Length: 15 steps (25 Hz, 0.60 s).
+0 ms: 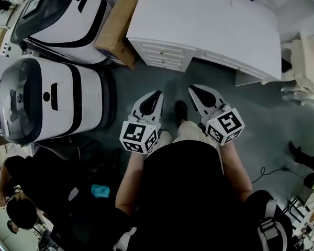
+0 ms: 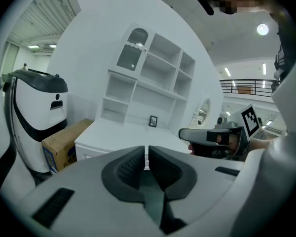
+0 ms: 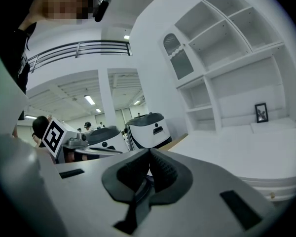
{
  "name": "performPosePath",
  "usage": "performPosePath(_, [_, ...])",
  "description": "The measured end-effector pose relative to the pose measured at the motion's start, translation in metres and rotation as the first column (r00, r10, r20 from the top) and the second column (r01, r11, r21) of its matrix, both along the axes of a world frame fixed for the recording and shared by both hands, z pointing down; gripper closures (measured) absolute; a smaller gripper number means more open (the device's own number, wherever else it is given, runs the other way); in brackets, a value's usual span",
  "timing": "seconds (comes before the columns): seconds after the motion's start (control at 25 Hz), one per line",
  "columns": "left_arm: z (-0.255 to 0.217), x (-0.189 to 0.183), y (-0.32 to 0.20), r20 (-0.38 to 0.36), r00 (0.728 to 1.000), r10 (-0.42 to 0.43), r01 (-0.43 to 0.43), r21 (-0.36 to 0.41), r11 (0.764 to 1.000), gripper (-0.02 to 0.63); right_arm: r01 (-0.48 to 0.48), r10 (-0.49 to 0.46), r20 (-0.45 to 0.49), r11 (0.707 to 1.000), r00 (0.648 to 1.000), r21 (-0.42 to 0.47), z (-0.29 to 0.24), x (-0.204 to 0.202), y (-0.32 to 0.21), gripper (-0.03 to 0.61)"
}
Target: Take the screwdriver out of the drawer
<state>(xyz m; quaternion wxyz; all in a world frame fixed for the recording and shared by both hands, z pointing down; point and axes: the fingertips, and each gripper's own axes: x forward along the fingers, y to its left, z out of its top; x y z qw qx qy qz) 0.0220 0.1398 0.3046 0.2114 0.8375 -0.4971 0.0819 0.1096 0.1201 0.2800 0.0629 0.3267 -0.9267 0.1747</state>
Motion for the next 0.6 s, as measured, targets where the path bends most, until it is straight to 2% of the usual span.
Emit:
performPosePath(0.28, [0.010, 0.016, -0.043, 0.012, 0.999, -0.040, 0.041, -0.025, 0.999, 0.589, 0.051, -0.051, 0.001, 0.999, 0.999, -0.008, 0.008, 0.011, -0.052, 0.561])
performPosePath(0.6, [0.029, 0.026, -0.068, 0.029, 0.994, -0.102, 0.103, -0.059, 0.993, 0.589, 0.104, -0.104, 0.002, 0.994, 0.995, -0.036, 0.024, 0.019, -0.086, 0.561])
